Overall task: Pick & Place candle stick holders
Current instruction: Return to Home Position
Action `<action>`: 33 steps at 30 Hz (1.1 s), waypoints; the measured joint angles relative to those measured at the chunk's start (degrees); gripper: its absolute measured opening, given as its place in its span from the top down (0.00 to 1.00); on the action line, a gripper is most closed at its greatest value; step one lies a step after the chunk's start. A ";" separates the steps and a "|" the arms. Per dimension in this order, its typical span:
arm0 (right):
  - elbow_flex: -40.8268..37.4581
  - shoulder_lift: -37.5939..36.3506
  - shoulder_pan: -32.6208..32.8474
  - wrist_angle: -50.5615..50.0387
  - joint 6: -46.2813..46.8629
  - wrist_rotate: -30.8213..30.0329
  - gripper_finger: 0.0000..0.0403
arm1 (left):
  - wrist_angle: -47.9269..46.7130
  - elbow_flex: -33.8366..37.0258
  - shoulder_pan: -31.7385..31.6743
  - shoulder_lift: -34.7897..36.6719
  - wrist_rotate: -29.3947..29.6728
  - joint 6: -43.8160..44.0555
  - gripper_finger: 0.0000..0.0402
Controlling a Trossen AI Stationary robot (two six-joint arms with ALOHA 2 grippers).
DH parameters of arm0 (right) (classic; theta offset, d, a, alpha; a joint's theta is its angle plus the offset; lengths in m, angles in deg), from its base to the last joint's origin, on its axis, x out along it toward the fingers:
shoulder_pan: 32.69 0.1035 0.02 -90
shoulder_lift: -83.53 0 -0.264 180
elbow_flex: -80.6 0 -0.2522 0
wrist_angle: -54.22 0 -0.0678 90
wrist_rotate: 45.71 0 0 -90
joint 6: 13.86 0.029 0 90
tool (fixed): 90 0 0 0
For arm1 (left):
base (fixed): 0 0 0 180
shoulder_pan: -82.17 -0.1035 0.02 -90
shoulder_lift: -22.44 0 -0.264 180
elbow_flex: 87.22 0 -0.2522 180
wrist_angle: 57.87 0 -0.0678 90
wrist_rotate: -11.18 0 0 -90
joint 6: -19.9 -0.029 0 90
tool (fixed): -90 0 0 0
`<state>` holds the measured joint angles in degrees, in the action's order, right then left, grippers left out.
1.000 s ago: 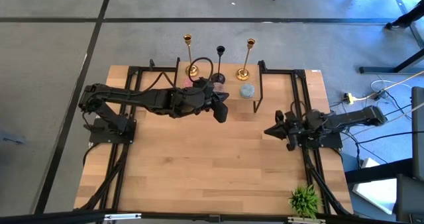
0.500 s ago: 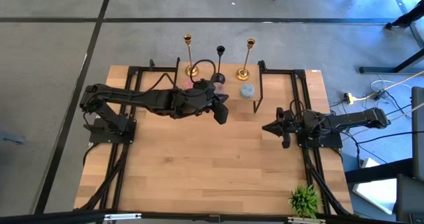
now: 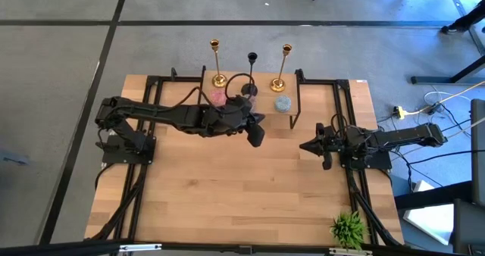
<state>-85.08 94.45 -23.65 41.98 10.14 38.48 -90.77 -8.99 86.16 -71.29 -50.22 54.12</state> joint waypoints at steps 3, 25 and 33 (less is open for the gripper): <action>0.00 0.00 -0.01 0.00 0.01 0.00 1.00 | 0.09 0.00 -0.37 0.04 0.05 -0.91 0.99; 0.02 0.00 0.00 0.00 0.15 0.00 1.00 | 1.40 0.00 -2.27 0.04 -12.71 -6.66 0.99; 0.04 0.00 0.00 0.00 0.13 0.00 1.00 | 0.89 0.01 -2.21 1.10 -19.85 -11.23 1.00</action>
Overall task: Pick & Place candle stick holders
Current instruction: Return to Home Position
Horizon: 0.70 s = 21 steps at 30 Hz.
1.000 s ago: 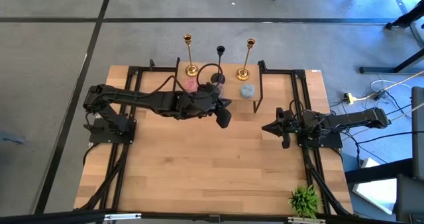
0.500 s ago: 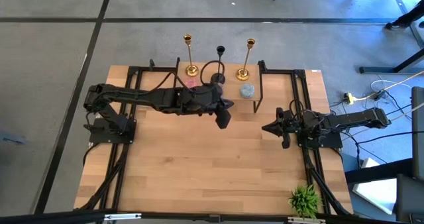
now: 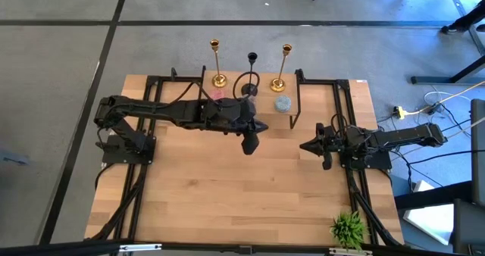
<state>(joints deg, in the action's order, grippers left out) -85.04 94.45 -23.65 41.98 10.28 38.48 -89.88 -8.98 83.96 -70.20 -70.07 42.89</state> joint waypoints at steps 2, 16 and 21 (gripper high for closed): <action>0.00 0.00 -0.02 0.00 0.00 -0.02 1.00 | 0.08 0.01 0.11 0.48 -1.53 -1.27 1.00; 0.00 0.00 -0.01 0.01 0.00 -0.02 1.00 | -4.84 2.20 -1.37 8.29 -6.64 -7.01 1.00; 0.00 0.00 -0.02 0.00 -0.02 0.00 1.00 | -2.69 3.07 -5.64 10.37 -13.58 -7.27 0.99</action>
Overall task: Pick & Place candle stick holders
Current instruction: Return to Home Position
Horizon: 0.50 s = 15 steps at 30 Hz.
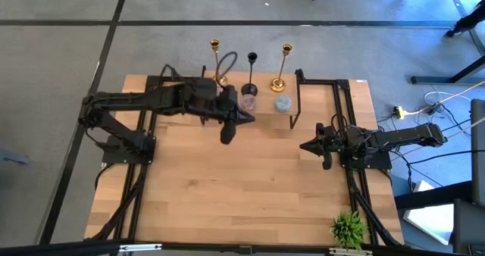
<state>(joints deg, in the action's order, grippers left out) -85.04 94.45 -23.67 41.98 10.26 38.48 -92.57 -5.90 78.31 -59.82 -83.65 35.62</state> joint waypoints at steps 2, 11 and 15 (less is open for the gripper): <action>0.00 0.00 -0.01 0.00 -0.01 -0.02 1.00 | 0.23 0.00 -2.37 1.06 -4.31 0.50 0.99; 0.00 0.00 0.01 0.01 -0.01 -0.02 1.00 | 9.56 0.00 -12.46 6.21 -6.42 7.23 0.99; 0.00 0.00 -0.01 0.00 -0.01 -0.02 1.00 | 12.73 0.00 -14.34 7.19 -5.33 7.54 1.00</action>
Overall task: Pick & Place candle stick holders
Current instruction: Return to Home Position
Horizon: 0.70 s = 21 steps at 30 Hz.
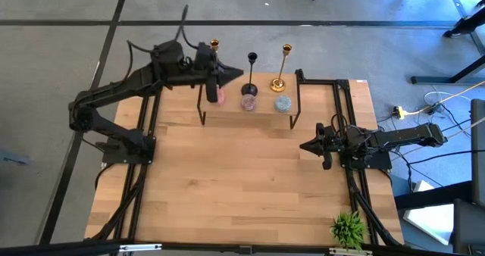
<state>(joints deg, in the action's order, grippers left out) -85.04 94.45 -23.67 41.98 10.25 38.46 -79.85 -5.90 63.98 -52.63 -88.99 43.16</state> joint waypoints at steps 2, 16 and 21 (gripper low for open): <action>0.00 0.00 0.02 0.01 0.00 0.00 1.00 | 0.41 0.00 -0.38 0.22 1.15 -0.08 0.99; 0.00 0.00 0.00 0.00 0.00 0.00 1.00 | -3.60 -0.02 -0.28 -0.35 2.98 -2.86 1.00; 0.00 0.00 0.00 0.00 0.00 0.00 1.00 | -3.61 -0.02 -0.06 -0.35 2.65 -5.13 1.00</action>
<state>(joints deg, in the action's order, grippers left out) -85.04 94.45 -23.67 41.98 10.25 38.46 -83.46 -5.93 63.92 -52.98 -86.34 38.03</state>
